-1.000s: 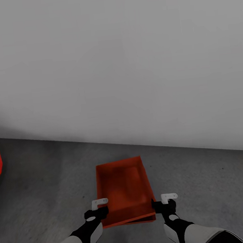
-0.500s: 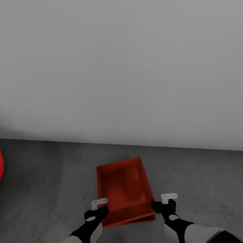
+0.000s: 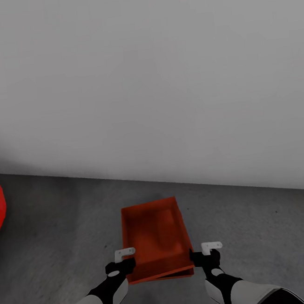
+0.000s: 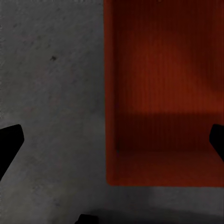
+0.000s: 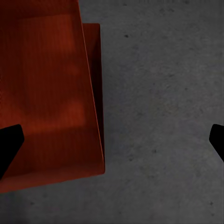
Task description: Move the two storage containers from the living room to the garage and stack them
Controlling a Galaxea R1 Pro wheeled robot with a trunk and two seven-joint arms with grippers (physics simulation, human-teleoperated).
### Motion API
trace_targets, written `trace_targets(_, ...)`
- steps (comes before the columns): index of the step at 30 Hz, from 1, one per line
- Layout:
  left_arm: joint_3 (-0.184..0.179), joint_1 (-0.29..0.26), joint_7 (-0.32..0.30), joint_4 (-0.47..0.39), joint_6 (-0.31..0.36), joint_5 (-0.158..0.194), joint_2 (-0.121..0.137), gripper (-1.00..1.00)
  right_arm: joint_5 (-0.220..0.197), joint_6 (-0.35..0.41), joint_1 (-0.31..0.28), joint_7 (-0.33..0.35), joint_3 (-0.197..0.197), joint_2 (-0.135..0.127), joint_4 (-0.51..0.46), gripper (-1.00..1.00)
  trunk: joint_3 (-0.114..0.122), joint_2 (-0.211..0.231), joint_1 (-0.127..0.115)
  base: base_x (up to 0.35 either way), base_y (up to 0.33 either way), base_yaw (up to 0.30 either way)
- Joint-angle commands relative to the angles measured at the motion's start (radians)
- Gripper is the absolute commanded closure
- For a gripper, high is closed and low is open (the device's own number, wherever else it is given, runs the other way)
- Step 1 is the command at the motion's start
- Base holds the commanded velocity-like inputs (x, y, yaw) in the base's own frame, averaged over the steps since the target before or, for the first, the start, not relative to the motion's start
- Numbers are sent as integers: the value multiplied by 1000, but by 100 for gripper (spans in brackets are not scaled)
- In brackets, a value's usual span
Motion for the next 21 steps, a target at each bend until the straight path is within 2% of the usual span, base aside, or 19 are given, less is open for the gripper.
trace_targets(1,-9,-1,4,1,-4,10,0,-100,-8,-5,-1,-2,9,1,3,-100,-1,-1,0,0,0,0)
trace_targets(10,-9,-1,5,-1,-3,9,0,-100,-8,-5,-1,-2,9,1,3,-100,-1,-1,0,-31,0,0)
trace_targets(21,-9,-1,7,-1,-2,12,-1,-100,-8,-5,-1,-2,9,1,3,-100,-1,-1,0,-303,0,0)
